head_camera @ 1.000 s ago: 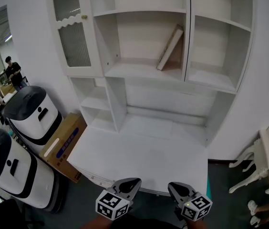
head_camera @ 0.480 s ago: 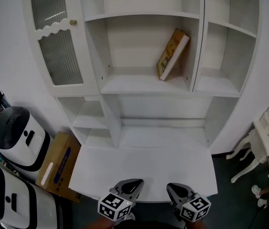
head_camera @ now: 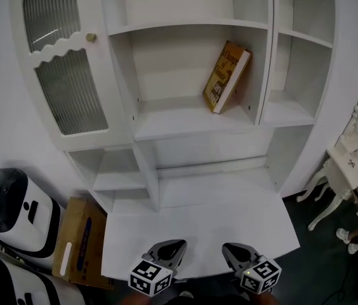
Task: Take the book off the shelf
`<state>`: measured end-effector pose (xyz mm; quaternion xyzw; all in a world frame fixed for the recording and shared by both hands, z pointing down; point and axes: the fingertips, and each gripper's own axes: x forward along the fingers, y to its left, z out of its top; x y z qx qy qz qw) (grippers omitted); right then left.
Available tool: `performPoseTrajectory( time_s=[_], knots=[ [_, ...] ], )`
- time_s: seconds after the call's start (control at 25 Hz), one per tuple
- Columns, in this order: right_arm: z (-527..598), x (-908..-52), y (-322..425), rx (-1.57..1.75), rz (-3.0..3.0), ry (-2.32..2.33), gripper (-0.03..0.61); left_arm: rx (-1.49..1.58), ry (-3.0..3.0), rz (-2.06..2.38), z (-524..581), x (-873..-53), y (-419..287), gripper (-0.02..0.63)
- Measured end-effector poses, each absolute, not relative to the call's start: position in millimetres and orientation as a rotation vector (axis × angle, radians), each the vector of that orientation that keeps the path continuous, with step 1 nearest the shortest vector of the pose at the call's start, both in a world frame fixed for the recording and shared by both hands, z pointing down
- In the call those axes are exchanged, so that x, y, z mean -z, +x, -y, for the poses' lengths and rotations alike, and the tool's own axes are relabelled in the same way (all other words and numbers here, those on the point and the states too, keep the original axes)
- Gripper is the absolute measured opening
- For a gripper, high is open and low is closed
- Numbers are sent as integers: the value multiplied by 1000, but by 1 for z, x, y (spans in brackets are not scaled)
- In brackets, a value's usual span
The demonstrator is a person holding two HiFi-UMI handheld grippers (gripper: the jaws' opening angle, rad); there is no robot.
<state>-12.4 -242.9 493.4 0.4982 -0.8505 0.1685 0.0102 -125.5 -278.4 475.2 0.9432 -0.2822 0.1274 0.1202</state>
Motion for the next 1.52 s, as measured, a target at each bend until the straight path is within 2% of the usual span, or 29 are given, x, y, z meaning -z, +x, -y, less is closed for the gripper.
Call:
performPoseTrajectory(
  time_s=[0.2, 0.56, 0.88, 1.4, 1.52],
  knots=[
    [244, -496, -33, -513, 2625, 1567, 31, -370, 2766, 785, 289, -477, -140, 11],
    [265, -470, -29, -395, 2606, 1617, 31, -342, 2782, 783, 296, -470, -149, 11],
    [328, -366, 1, -51, 2597, 1682, 31, -351, 2768, 868, 314, -460, -154, 11],
    [463, -234, 57, -23, 2659, 1891, 32, -429, 2765, 940, 337, -455, -140, 11],
    [492, -212, 65, -23, 2619, 1952, 52, -442, 2751, 934, 334, -462, -137, 11]
  ],
)
